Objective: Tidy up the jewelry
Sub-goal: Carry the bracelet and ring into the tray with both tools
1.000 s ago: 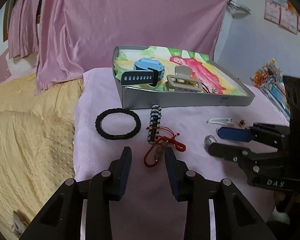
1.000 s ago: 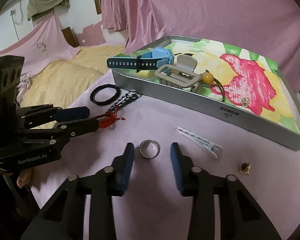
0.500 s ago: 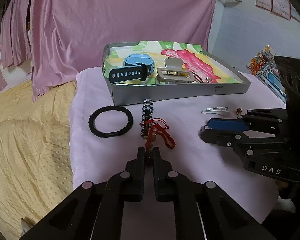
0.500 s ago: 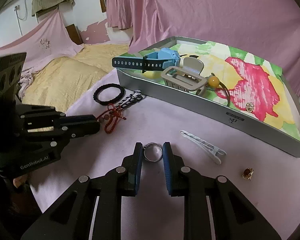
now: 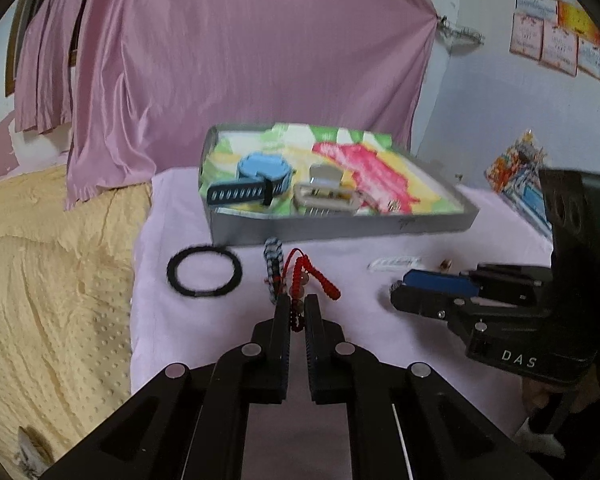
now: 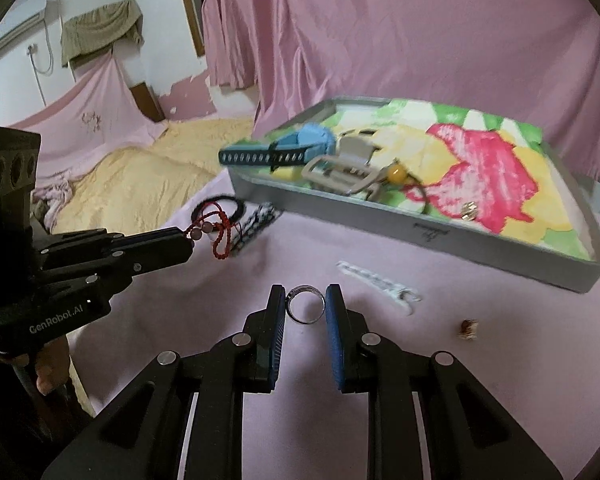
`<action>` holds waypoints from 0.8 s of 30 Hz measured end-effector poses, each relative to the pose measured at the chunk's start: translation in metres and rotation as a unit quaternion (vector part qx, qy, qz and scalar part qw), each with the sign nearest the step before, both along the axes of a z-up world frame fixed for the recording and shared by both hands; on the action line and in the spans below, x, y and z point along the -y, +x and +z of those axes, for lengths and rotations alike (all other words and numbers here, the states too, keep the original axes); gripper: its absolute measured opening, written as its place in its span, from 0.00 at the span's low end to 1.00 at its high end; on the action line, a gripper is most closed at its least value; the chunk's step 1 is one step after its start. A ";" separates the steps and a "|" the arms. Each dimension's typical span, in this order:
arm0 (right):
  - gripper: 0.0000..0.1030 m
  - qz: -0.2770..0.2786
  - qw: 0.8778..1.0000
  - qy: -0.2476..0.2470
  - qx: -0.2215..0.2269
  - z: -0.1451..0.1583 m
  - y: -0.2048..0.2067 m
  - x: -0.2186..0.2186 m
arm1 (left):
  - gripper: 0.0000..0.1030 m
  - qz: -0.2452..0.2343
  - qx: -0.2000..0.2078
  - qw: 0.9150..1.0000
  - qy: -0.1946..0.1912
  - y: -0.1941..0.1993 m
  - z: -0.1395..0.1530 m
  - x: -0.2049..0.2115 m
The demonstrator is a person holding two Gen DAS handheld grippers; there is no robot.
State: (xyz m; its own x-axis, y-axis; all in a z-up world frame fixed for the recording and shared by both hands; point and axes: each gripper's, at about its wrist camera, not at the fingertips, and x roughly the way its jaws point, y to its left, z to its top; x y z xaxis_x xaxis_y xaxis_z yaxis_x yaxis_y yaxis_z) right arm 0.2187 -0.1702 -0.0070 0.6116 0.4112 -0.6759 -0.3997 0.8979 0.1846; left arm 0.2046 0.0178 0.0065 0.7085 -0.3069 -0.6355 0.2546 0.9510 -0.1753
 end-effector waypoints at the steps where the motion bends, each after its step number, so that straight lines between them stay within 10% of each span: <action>1: 0.17 -0.004 1.000 0.003 0.005 0.002 -0.001 0.003 | 0.07 0.001 0.008 1.000 -0.004 0.000 0.004 0.002; 24: 0.18 -0.084 0.993 0.039 0.076 0.035 0.026 0.096 | 0.04 -0.023 0.057 0.998 -0.005 0.044 0.054 0.078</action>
State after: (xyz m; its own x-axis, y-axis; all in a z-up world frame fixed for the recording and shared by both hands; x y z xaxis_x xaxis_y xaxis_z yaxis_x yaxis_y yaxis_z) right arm 0.2446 -0.2664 0.0275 0.7688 0.3421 -0.5403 -0.2743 0.9396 0.2046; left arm 0.2490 -0.0606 0.0603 0.7607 -0.3461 -0.5491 0.3164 0.9364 -0.1519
